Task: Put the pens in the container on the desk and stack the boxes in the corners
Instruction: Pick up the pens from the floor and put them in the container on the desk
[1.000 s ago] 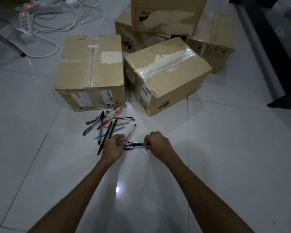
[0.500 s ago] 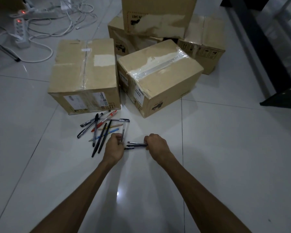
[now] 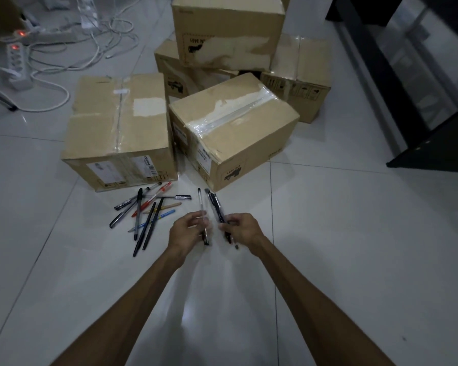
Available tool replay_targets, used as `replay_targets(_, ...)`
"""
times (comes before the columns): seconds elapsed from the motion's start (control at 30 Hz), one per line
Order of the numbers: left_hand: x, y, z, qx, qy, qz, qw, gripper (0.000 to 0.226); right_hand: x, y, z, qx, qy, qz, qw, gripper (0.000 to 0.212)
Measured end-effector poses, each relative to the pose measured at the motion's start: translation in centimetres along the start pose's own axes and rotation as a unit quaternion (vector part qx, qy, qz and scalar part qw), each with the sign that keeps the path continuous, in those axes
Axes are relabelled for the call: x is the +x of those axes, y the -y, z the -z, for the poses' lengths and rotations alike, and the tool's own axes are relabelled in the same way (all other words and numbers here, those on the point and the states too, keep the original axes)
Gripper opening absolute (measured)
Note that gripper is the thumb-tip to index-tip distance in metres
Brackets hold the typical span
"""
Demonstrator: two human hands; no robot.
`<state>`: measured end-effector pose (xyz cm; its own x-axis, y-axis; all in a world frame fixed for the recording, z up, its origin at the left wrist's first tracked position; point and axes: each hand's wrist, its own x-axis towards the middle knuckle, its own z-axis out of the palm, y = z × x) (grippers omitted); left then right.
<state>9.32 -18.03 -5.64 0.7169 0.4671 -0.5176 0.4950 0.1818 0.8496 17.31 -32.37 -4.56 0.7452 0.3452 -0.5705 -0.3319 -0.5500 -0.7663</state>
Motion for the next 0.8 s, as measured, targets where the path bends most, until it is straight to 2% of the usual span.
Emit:
replay_targets(0.17,-1.4,-4.1,-2.1,-0.043,0.052,0.003,0.998,0.028,-1.7,2.2,2.1,0.139,0.037,0.002,0.99,0.027)
replay_targets(0.37,-5.3,-11.5,-3.9,-0.024,0.066,-0.001,0.998,0.024,-6.4,6.9,6.5,0.17,0.009,0.022,0.985,0.036)
replay_targets(0.57,-12.2,-22.8,-6.1,0.039,0.118,-0.023,0.992,0.021,-14.6,14.5,12.6,0.238,-0.025,0.015,0.971,0.032)
replay_targets(0.7,-17.6,-30.0,-7.3,0.043,0.15,-0.013,0.988,0.021,-20.3,18.9,16.7,0.26,-0.016,0.006,0.965,0.026)
replay_targets(0.73,-20.0,-33.8,-8.1,0.048,0.157,-0.004,0.986,0.021,-23.2,21.5,19.6,0.263,-0.019,0.001,0.965,0.023)
replay_targets(0.8,-22.1,-35.7,-8.5,0.042,0.165,0.0,0.985,0.022,-25.4,22.9,20.7,0.267,-0.019,0.004,0.964,0.023)
